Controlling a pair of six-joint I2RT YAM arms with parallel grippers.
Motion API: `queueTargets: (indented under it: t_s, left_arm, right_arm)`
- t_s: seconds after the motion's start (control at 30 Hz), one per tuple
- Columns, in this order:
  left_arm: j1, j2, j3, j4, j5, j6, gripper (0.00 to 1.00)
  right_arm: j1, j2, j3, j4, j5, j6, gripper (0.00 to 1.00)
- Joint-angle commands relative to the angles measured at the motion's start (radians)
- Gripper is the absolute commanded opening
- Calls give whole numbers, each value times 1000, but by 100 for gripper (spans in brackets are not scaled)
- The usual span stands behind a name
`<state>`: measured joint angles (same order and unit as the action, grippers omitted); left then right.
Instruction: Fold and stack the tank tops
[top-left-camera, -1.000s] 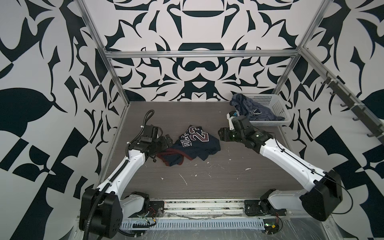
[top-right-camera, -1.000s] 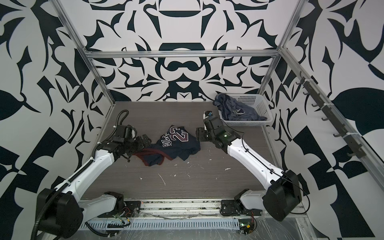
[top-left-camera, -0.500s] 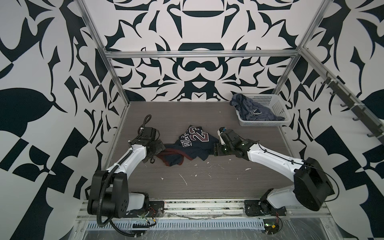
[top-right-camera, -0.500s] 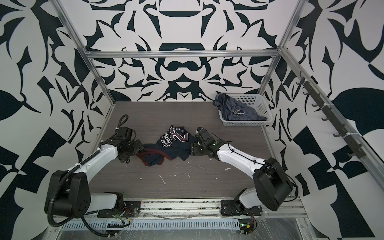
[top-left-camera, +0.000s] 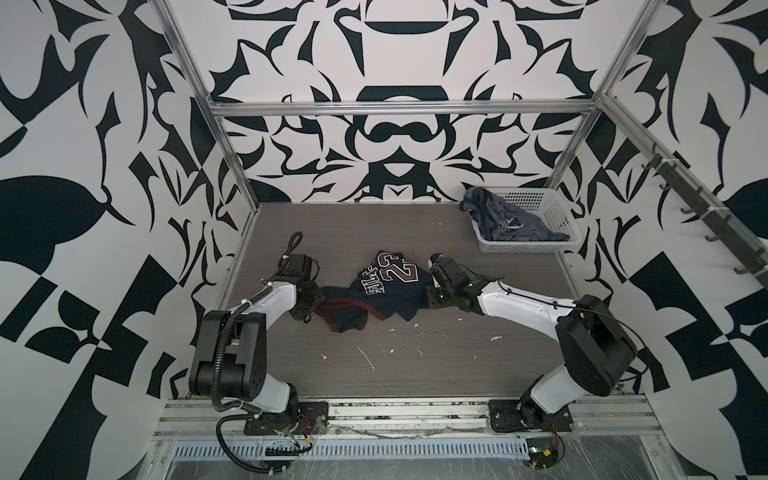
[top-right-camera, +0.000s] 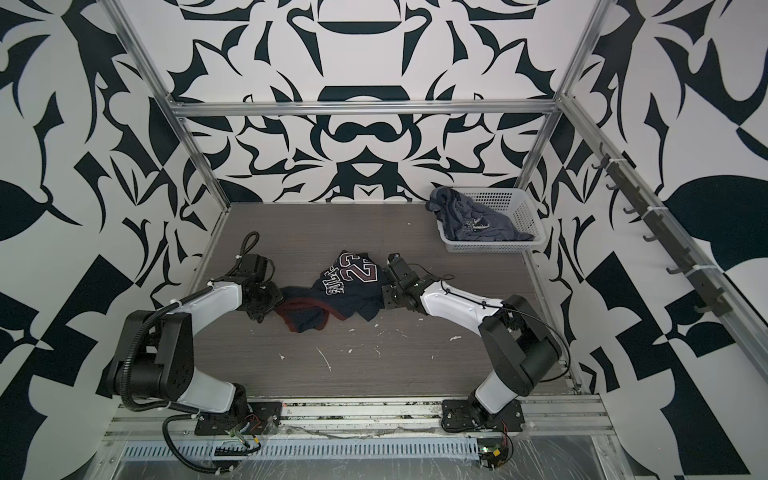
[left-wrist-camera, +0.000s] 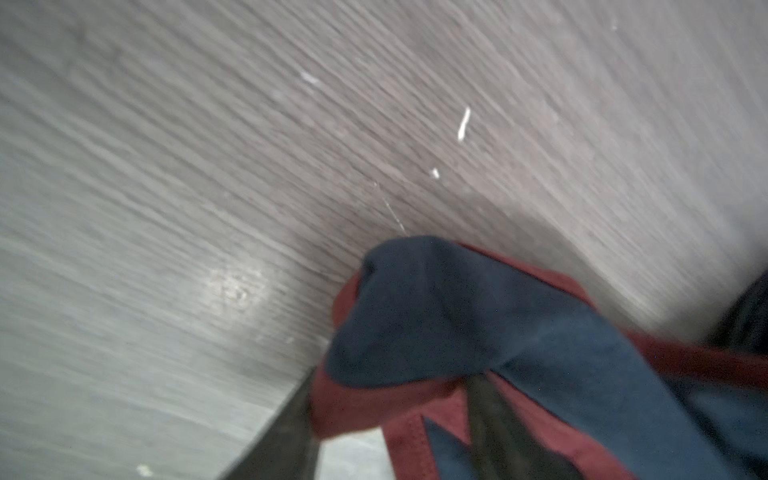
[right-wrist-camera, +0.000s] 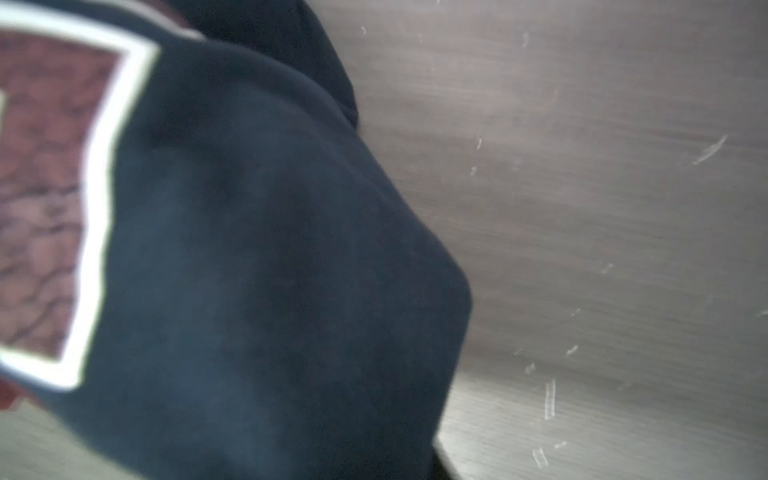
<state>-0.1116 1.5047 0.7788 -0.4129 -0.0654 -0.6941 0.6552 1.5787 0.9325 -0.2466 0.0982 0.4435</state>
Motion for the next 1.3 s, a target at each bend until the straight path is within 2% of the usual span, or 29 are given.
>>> queueTargets:
  t_s: [0.0, 0.03, 0.13, 0.23, 0.5, 0.6, 0.67, 0.73, 0.87, 1.07, 1.27]
  left_arm:
    - [3, -26, 37, -12, 2, -8, 35]
    - [3, -40, 47, -21, -1, -4, 28]
    - [3, -82, 90, -61, -22, 14, 11]
    - [3, -144, 158, -122, -33, 35, 0]
    - [-3, -414, 377, -237, 29, 60, 0]
    - [-5, -435, 397, -256, 58, 48, 0]
    - [-14, -406, 379, -263, 126, 39, 14]
    - [-60, -378, 343, -248, 142, 24, 25]
    - [-224, -297, 296, -219, 136, 3, 43]
    - [-431, -148, 227, -158, 128, -58, 49]
    - [-607, 5, 226, -91, 117, -110, 54]
  right_arm:
    - [-3, -33, 53, -18, 81, -45, 6]
    - [-3, -48, 58, -27, 85, -56, 1]
    - [-4, -98, 84, -71, 142, -85, 0]
    - [-3, -158, 124, -146, 163, -111, 0]
    - [-2, -369, 317, -442, 172, -200, 0]
    - [-1, -415, 353, -493, 132, -191, 0]
    - [-1, -424, 339, -487, 117, -176, 0]
    - [-1, -421, 317, -481, 116, -159, 0]
    - [-1, -420, 271, -464, 117, -117, 0]
    - [-2, -433, 221, -463, 120, -82, 0]
    - [-2, -439, 195, -464, 120, -68, 0]
